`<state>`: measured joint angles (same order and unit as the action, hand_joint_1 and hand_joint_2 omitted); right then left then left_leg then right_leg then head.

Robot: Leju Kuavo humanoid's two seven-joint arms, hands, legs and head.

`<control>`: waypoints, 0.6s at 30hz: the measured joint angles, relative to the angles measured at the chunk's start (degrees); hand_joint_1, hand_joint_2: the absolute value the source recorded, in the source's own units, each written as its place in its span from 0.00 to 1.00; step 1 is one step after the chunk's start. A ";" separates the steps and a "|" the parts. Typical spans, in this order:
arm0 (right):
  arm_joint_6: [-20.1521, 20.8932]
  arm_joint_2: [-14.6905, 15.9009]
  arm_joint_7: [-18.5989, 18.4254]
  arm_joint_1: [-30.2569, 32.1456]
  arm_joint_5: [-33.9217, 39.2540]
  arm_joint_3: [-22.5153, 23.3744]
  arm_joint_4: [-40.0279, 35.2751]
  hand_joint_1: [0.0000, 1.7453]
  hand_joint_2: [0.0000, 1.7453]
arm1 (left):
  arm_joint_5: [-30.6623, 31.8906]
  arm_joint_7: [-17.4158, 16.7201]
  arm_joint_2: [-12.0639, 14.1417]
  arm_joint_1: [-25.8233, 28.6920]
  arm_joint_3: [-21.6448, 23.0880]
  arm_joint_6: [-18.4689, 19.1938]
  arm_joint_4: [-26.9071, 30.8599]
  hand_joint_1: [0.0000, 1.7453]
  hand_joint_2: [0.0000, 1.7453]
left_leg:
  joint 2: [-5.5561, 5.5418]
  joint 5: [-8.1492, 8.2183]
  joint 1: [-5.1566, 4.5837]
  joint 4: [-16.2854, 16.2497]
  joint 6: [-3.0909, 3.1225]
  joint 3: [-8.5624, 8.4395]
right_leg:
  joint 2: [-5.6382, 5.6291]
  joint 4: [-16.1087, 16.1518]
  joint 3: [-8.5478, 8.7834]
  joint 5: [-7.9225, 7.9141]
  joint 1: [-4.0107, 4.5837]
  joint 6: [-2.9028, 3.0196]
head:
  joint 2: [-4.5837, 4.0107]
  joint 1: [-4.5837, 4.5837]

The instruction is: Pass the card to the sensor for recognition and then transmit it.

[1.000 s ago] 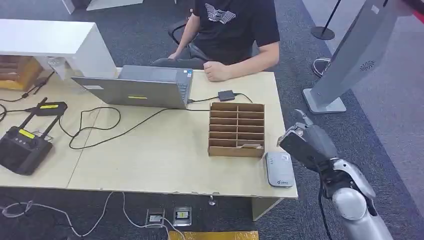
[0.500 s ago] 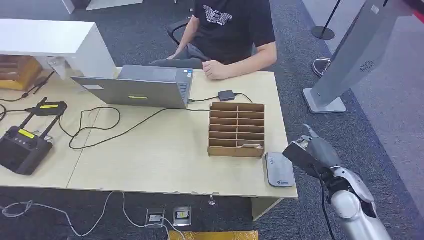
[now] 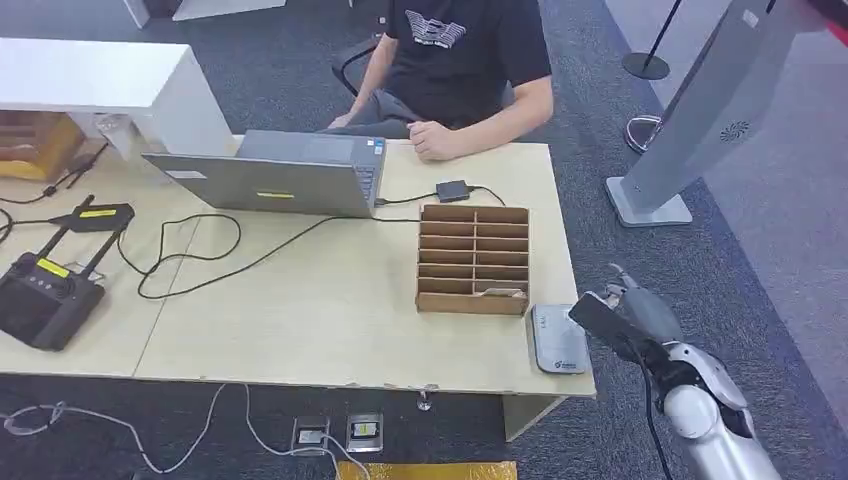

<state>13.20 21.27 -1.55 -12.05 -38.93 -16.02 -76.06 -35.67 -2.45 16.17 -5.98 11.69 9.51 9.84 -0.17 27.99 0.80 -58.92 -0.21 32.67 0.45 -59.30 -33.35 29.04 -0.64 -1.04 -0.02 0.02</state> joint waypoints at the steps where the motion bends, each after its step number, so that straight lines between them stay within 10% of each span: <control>1: -0.06 0.00 0.00 0.00 0.00 0.00 0.22 1.00 1.00 | 0.00 0.00 0.00 0.00 0.00 -0.02 0.00 0.00 0.00 | 0.00 0.00 0.00 0.00 0.00 0.00 | 0.00 0.00 0.00 0.00 0.00 0.00 | 0.00 0.04; 18: 0.20 -0.04 0.35 0.24 -1.14 0.72 3.52 1.00 1.00 | -0.98 -0.44 0.00 0.00 0.00 -0.61 0.00 0.00 0.00 | 0.00 0.00 0.00 0.00 0.00 0.02 | 0.01 -0.01 0.00 0.00 0.00 0.00 | 0.00 0.00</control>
<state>13.40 21.22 -1.20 -11.81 -40.06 -15.30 -72.54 -36.65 -2.88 16.17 -5.98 11.69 8.89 9.84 -0.17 27.99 0.80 -58.92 -0.21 32.70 0.46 -59.31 -33.36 29.04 -0.63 -1.04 -0.02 0.02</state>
